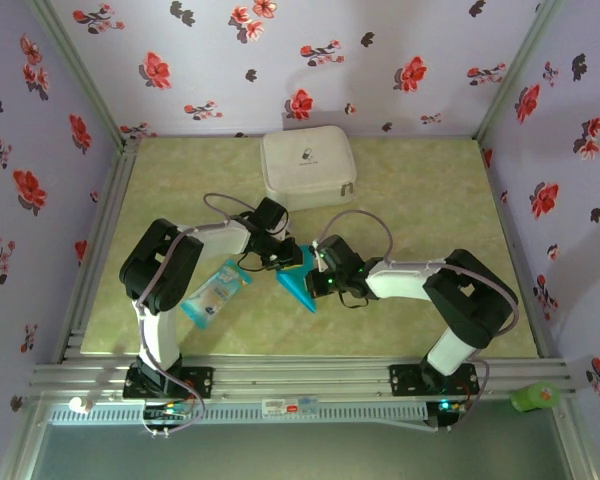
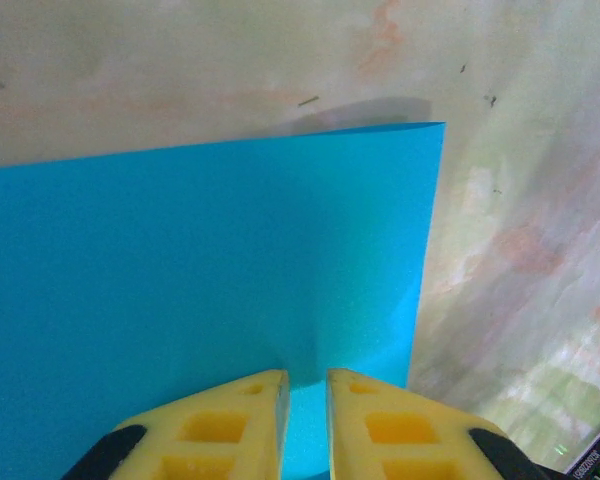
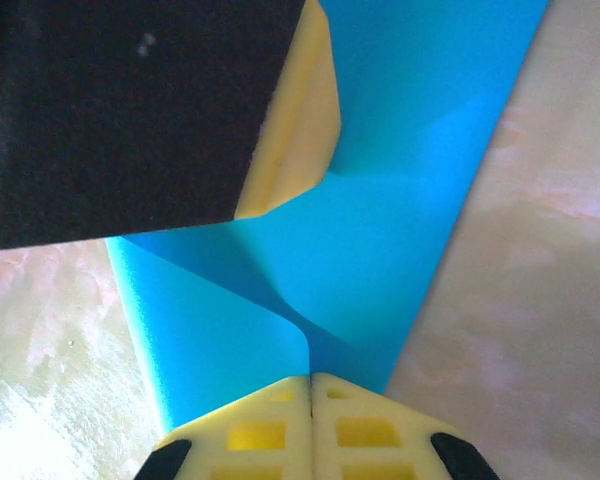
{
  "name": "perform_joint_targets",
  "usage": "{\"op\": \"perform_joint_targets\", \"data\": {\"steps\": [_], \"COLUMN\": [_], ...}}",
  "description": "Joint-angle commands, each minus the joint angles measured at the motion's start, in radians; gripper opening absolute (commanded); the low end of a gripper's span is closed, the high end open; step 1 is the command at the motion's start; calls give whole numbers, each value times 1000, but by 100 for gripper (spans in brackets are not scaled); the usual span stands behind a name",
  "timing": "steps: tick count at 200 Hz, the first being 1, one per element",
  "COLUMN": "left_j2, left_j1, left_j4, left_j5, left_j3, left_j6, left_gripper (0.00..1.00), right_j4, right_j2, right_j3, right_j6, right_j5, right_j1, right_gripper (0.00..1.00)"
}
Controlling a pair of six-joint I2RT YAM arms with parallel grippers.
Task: Fold a paper plane with a square sheet of paper (pick it up from the middle)
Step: Third fold the triangle at the center of the table.
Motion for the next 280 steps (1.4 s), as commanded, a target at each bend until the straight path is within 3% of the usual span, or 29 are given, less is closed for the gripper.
{"op": "perform_joint_targets", "data": {"steps": [1, 82, 116, 128, 149, 203, 249, 280], "left_j2": [0, -13, -87, -136, -225, -444, -441, -385], "left_j1": [-9, -8, -4, -4, -4, -34, -104, -123], "left_j4": [-53, -60, -50, -12, 30, 260, 510, 600], "left_j5": [-37, -40, -77, -105, -147, -116, -118, -118], "left_j3": [-26, 6, 63, 43, -21, -325, -489, -523], "left_j6": [-6, -1, -16, -44, -86, -318, -471, -502], "left_gripper": [19, 20, 28, 34, 35, 5, 0, 0], "right_j4": [-4, -22, -28, -26, -23, 2, 2, 0], "right_j2": [28, 32, 35, 36, 34, 37, 39, 33], "right_j3": [7, -4, -2, -5, -8, -12, -12, -16], "right_j6": [8, 8, 8, 12, 17, 35, 37, 36], "right_j5": [-7, 22, 21, 20, 18, 31, 36, 40], "right_j1": [-6, -6, -7, -7, -7, -7, -7, -7], "right_gripper": [0, 0, 0, 0, 0, 0, 0, 0]}}
